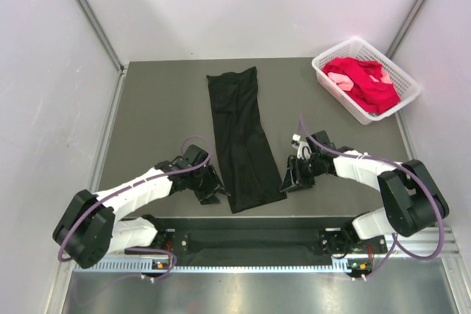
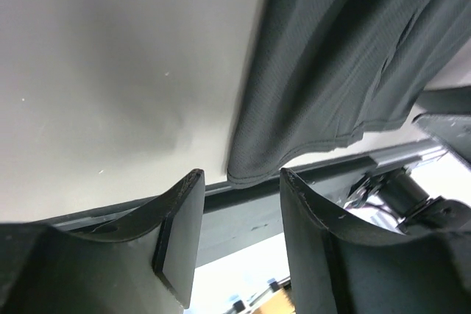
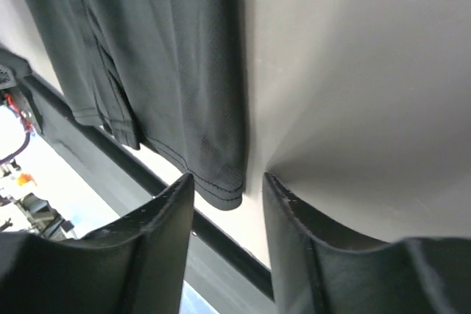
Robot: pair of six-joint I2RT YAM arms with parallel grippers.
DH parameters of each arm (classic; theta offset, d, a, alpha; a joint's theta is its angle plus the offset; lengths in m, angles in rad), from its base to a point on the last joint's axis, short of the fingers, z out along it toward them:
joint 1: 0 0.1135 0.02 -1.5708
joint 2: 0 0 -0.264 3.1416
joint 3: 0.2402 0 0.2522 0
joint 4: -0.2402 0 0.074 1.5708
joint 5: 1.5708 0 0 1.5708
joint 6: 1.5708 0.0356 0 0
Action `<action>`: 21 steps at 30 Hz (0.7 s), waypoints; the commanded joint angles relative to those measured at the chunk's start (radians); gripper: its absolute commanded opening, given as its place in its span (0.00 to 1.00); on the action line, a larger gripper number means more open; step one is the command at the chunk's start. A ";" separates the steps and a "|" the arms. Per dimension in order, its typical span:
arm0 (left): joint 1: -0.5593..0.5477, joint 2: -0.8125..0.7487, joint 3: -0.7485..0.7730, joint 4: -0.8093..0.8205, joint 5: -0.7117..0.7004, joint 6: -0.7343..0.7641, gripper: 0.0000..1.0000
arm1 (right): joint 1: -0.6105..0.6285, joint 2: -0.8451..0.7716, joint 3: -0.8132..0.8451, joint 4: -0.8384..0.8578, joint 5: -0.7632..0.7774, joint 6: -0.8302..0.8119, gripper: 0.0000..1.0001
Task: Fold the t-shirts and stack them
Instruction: Fold the tshirt
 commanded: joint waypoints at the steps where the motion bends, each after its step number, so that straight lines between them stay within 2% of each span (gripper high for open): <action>1: -0.010 -0.007 -0.012 0.061 -0.045 -0.078 0.50 | 0.012 -0.013 -0.048 0.085 -0.007 0.006 0.41; 3: -0.010 -0.019 -0.008 0.059 -0.052 -0.083 0.50 | 0.011 -0.016 -0.071 0.098 -0.001 0.016 0.41; 6: -0.013 -0.031 -0.009 0.033 -0.059 -0.095 0.50 | 0.012 -0.010 -0.089 0.124 -0.005 0.020 0.35; 9: -0.020 -0.043 -0.028 0.029 -0.059 -0.115 0.52 | 0.015 -0.011 -0.108 0.125 -0.017 0.017 0.19; 10: -0.025 -0.045 -0.031 0.030 -0.062 -0.120 0.52 | 0.014 -0.016 -0.114 0.125 -0.014 0.016 0.07; 11: -0.026 -0.040 -0.032 0.032 -0.062 -0.127 0.52 | 0.014 -0.026 -0.122 0.118 -0.010 0.016 0.03; 15: -0.052 -0.008 -0.054 0.074 -0.058 -0.173 0.52 | 0.014 -0.095 -0.160 0.118 0.003 0.041 0.01; 21: -0.111 0.027 -0.051 0.058 -0.108 -0.250 0.44 | 0.014 -0.152 -0.171 0.105 -0.001 0.081 0.00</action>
